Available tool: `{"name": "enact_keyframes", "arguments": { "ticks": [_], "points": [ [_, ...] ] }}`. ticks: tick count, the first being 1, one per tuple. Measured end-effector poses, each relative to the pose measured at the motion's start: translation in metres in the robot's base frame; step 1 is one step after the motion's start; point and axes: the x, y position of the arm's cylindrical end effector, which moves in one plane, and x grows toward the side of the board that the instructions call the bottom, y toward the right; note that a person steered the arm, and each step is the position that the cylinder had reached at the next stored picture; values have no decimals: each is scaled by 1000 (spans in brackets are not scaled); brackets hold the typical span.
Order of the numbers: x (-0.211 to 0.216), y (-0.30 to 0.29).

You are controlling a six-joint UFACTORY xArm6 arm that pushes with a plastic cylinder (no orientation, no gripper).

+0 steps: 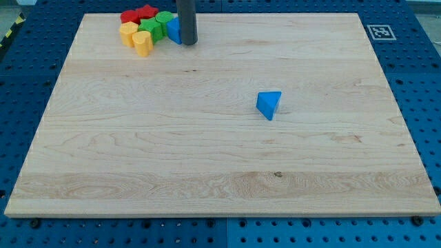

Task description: Push the triangle to the right of yellow heart

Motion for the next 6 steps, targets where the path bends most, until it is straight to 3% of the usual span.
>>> {"name": "enact_keyframes", "arguments": {
  "ticks": [2,3,4,6],
  "points": [
    [165,8],
    [217,100],
    [195,188],
    [178,170]
  ]
}}
